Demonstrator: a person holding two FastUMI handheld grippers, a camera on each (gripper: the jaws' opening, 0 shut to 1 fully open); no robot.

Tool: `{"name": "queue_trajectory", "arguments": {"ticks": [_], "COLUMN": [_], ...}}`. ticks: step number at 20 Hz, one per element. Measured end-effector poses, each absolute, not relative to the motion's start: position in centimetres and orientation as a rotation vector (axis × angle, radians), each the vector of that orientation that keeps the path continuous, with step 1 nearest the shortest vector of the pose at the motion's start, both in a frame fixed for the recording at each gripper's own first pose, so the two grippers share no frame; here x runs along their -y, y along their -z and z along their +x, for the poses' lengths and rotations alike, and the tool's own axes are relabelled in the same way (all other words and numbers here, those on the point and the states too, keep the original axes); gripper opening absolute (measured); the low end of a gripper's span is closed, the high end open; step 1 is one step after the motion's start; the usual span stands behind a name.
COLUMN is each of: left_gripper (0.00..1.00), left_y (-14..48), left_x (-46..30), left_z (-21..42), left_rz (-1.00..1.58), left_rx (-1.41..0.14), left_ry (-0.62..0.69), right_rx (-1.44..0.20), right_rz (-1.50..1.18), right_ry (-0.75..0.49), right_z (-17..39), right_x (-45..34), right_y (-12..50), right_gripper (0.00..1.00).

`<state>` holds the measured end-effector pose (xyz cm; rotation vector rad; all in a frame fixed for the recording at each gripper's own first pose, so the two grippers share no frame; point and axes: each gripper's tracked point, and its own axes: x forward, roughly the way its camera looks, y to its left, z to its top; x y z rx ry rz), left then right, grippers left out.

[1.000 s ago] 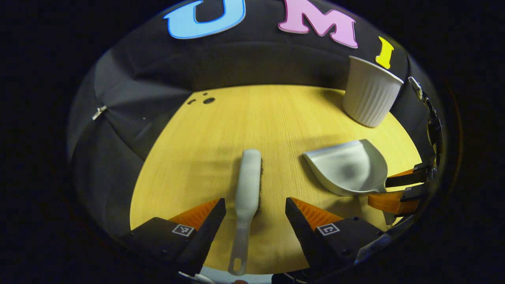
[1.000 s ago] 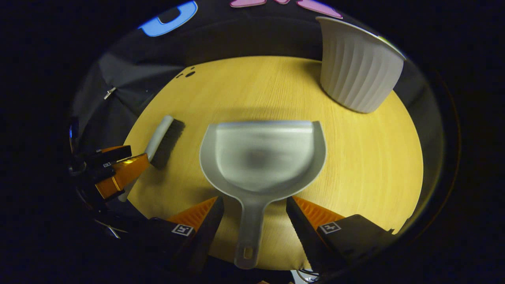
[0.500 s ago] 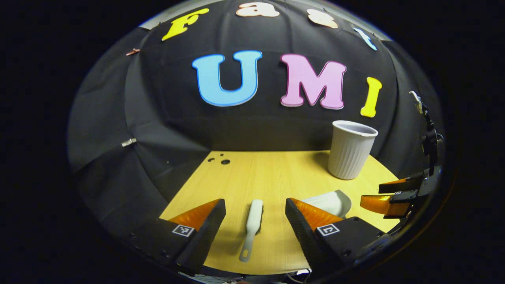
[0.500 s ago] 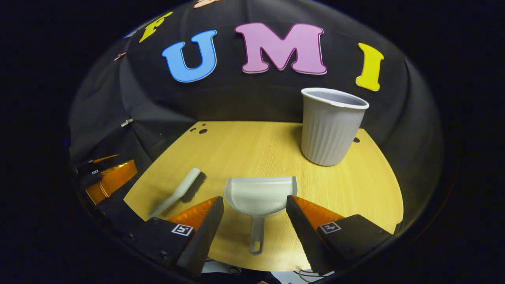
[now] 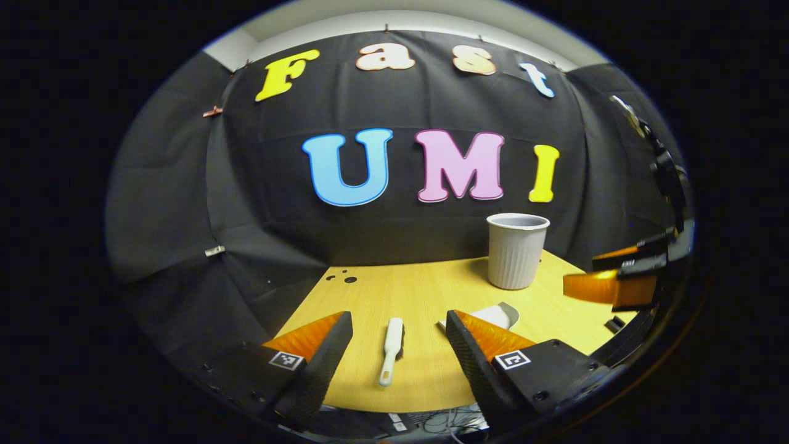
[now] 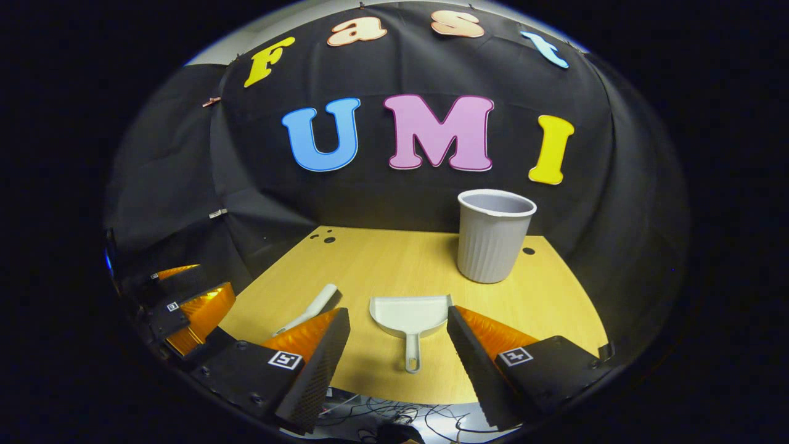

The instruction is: Pick up the small broom and dustpan from the desktop, sweep the trash into the dustpan with the broom, and then empty the trash into the garbage bin.

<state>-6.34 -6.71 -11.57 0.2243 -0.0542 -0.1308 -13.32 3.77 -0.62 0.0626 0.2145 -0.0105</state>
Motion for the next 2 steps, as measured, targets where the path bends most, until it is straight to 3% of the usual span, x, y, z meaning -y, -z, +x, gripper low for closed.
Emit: {"name": "queue_trajectory", "arguments": {"ticks": [2], "left_gripper": [0.97], "left_y": [12.15], "left_x": [7.07], "left_z": [-7.28], "left_rz": [0.208], "left_rx": [0.054], "left_ry": [0.15], "right_rx": [-0.167], "right_rz": [0.089], "right_ry": [0.013], "right_z": [-14.28], "right_x": [-3.5], "right_y": [0.39], "right_gripper": [0.99]}}
